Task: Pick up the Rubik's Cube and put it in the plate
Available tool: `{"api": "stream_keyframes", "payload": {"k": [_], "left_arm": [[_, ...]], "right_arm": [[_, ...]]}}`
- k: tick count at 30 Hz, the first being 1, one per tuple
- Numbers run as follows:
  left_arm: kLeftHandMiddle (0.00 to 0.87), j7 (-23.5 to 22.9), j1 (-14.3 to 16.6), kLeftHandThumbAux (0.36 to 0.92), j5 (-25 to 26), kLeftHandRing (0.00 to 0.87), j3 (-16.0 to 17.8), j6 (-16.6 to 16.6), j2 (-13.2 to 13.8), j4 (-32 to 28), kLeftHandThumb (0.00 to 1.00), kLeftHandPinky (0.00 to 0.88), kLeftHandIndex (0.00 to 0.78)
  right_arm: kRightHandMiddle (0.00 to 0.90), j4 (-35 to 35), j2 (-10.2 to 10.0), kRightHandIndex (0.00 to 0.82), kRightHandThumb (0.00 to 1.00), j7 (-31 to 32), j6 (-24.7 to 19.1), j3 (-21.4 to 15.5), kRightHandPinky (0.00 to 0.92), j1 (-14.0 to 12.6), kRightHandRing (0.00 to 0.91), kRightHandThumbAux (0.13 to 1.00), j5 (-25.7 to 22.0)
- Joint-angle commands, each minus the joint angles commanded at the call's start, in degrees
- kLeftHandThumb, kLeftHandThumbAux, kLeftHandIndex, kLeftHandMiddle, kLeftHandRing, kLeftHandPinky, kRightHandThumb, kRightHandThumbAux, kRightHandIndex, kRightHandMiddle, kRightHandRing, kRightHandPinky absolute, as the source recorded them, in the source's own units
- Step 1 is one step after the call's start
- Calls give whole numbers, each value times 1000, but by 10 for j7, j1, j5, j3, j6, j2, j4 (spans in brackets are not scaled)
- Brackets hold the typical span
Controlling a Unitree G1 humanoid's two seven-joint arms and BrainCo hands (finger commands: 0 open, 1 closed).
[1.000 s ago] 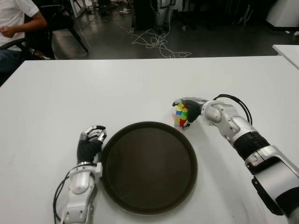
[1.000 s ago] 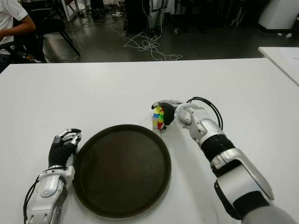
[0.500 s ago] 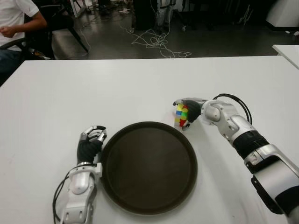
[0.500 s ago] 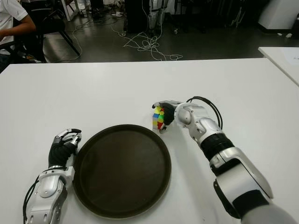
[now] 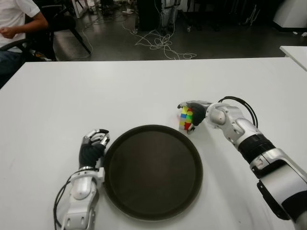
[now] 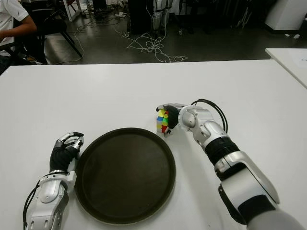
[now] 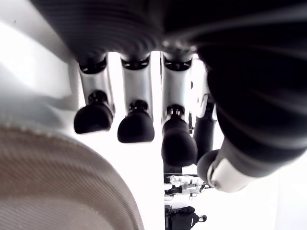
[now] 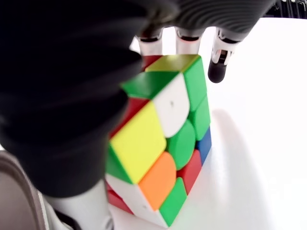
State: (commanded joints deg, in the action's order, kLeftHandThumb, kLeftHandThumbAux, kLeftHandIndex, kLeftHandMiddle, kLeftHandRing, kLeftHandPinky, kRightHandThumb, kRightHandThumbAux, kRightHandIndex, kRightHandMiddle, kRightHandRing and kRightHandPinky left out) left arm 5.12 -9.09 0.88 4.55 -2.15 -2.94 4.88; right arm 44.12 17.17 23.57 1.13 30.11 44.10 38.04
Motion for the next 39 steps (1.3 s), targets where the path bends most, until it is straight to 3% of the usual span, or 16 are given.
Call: {"api": "stream_keyframes", "payload": {"k": [12, 20, 22, 26, 31, 34, 35, 36, 37, 39], "left_arm": [[802, 2, -1, 705, 0, 812, 0, -3, -2, -3, 709, 799, 444], [803, 4, -1, 704, -3, 813, -1, -8, -1, -7, 709, 803, 444], [803, 5, -1, 705, -5, 811, -2, -9, 0, -7, 709, 800, 444], [804, 5, -1, 705, -7, 813, -2, -9, 0, -8, 709, 802, 444], [807, 3, -1, 705, -6, 817, -1, -10, 0, -9, 708, 808, 443], [809, 3, -1, 705, -4, 818, 0, -9, -1, -8, 708, 810, 443], [809, 2, -1, 705, -4, 818, 1, -8, 0, -7, 708, 809, 443], [808, 2, -1, 705, -4, 818, 1, -8, 0, -6, 709, 808, 443], [808, 1, -1, 705, -4, 818, 1, -7, 0, -6, 709, 807, 444], [807, 2, -1, 705, -5, 817, 0, -7, 0, -6, 709, 807, 444]], "right_arm": [[130, 0, -2, 110, 0, -7, -8, -3, 110, -2, 144, 890, -1], [168, -6, -14, 190, 0, -63, -38, -11, 182, -13, 182, 885, 5], [218, -7, -19, 274, 0, -83, -49, -14, 241, -16, 228, 885, 6], [270, -12, -24, 345, 1, -102, -70, -14, 323, -20, 281, 913, 8], [516, -20, -29, 449, 88, -124, -91, -14, 539, -24, 536, 938, 9], [592, -26, -31, 493, 123, -136, -103, -17, 589, -29, 607, 934, 8], [626, -28, -33, 470, 327, -141, -107, -19, 603, -31, 630, 862, 6], [646, -30, -34, 455, 458, -144, -110, -21, 609, -33, 643, 816, 4], [659, -31, -35, 446, 542, -145, -112, -22, 613, -34, 652, 786, 3], [672, -33, -36, 438, 615, -147, -113, -24, 628, -36, 663, 760, -1]]}}
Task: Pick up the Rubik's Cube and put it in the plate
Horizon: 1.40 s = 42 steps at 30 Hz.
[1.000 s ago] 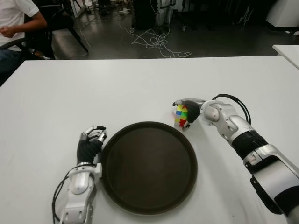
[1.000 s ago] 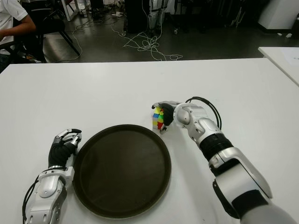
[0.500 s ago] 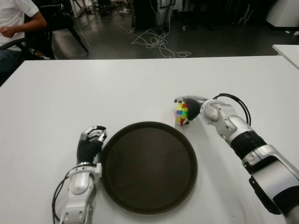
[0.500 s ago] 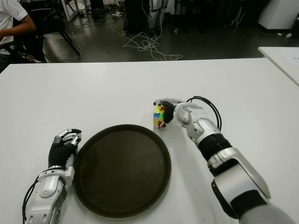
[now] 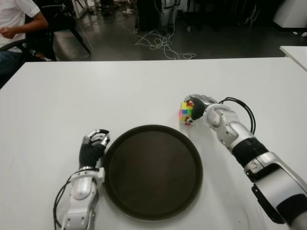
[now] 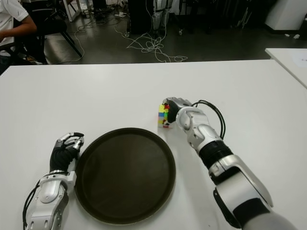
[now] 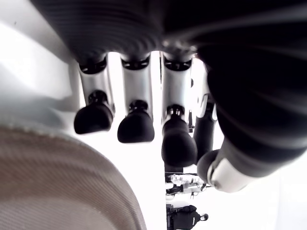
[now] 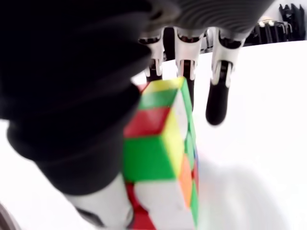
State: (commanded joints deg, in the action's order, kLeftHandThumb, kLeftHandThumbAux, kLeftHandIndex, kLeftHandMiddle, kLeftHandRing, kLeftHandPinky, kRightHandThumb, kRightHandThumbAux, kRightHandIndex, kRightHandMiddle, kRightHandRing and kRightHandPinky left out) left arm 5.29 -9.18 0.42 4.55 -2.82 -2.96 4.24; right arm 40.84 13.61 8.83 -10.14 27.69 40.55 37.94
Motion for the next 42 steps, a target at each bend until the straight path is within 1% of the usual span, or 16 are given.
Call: {"api": "stream_keyframes", "payload": {"k": [1, 4, 7, 17, 21, 28, 35, 42], "left_arm": [[807, 0, 0, 705, 0, 817, 0, 0, 0, 0, 709, 807, 444], [807, 1, -1, 705, -2, 817, -1, 0, 0, -1, 709, 809, 444], [805, 2, 0, 705, -3, 815, -1, -2, 1, 0, 709, 804, 444], [801, -4, 0, 705, -2, 810, -2, -3, 4, -1, 709, 798, 443], [802, -7, 0, 705, -1, 812, -2, 4, 5, 3, 708, 798, 443], [804, -4, 3, 705, 2, 814, 2, 12, 3, 12, 708, 800, 443], [803, -1, 3, 705, 1, 815, 2, 9, 2, 10, 708, 803, 443], [804, -5, 1, 705, -2, 816, -1, 14, 5, 9, 708, 805, 444]], "right_arm": [[681, -1, 0, 435, 643, -1, 0, -1, 647, -1, 674, 750, -2], [695, -4, -1, 432, 676, -1, 0, -3, 674, -3, 691, 738, -4], [695, -8, -1, 431, 686, -7, 1, -5, 672, -6, 693, 733, -6], [714, -16, -2, 432, 693, -16, 1, -9, 713, -11, 719, 729, -7], [725, -21, -3, 432, 694, -17, 2, -13, 728, -13, 733, 728, -9], [731, -30, -4, 434, 697, -27, 4, -18, 739, -18, 744, 725, -9], [739, -34, -5, 435, 699, -32, 4, -20, 745, -20, 749, 723, -13], [748, -44, -6, 436, 701, -36, 1, -25, 755, -24, 762, 723, -14]]}}
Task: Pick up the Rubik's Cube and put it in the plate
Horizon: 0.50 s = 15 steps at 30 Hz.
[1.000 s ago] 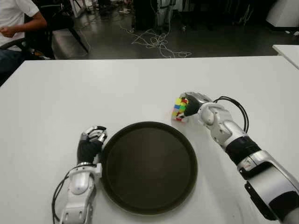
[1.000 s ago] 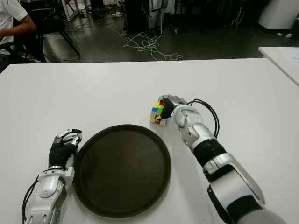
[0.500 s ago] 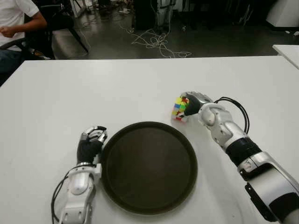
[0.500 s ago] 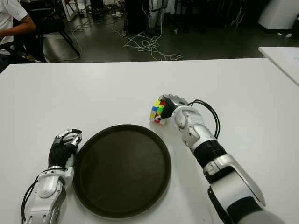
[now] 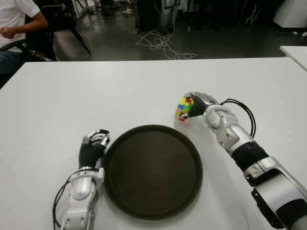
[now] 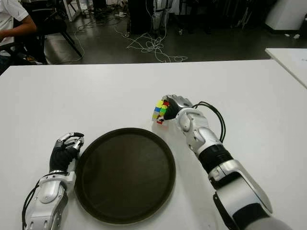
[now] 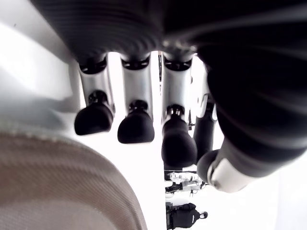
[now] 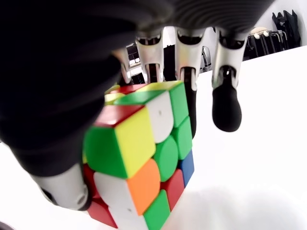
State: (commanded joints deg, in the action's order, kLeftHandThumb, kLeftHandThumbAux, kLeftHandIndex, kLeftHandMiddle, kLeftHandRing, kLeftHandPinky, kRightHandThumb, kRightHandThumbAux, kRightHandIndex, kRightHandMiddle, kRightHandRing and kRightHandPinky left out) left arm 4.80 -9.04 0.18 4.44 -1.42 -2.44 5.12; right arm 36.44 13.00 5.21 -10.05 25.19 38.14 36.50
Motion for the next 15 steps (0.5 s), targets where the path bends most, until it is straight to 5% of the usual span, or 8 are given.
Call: {"api": "stream_keyframes", "payload": {"k": [15], "left_arm": [[803, 4, 4, 705, 2, 813, 1, 0, -3, 4, 709, 799, 444]], "right_arm": [[758, -11, -2, 436, 701, -43, 13, -17, 767, -9, 769, 724, -5]]}}
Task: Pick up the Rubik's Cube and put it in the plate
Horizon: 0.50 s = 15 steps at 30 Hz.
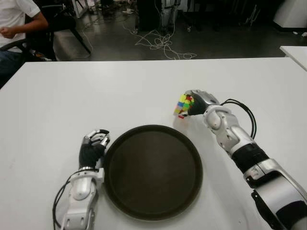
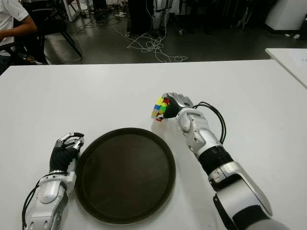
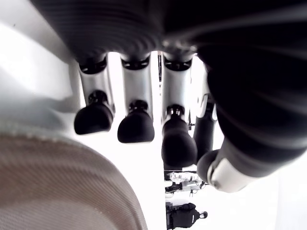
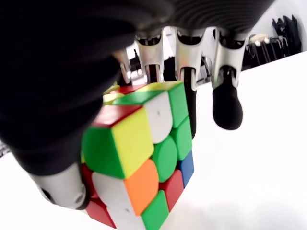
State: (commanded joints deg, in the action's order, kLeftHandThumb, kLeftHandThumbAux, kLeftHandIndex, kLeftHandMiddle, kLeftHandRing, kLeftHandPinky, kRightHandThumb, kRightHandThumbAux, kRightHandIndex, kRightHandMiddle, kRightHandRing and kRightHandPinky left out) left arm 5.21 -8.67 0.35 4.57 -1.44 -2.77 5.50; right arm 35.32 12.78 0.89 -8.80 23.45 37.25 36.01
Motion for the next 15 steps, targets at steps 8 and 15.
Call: {"api": "stream_keyframes", "payload": {"k": [8, 15], "left_arm": [[806, 3, 2, 705, 0, 812, 1, -4, -3, 0, 710, 797, 443], [805, 3, 2, 705, 1, 812, 0, -9, -3, -3, 710, 802, 444]], "right_arm": [[775, -30, -6, 438, 698, -20, 6, -29, 784, -16, 787, 726, -28], [773, -81, -9, 438, 697, -27, 11, -54, 781, -41, 788, 726, -53]]}}
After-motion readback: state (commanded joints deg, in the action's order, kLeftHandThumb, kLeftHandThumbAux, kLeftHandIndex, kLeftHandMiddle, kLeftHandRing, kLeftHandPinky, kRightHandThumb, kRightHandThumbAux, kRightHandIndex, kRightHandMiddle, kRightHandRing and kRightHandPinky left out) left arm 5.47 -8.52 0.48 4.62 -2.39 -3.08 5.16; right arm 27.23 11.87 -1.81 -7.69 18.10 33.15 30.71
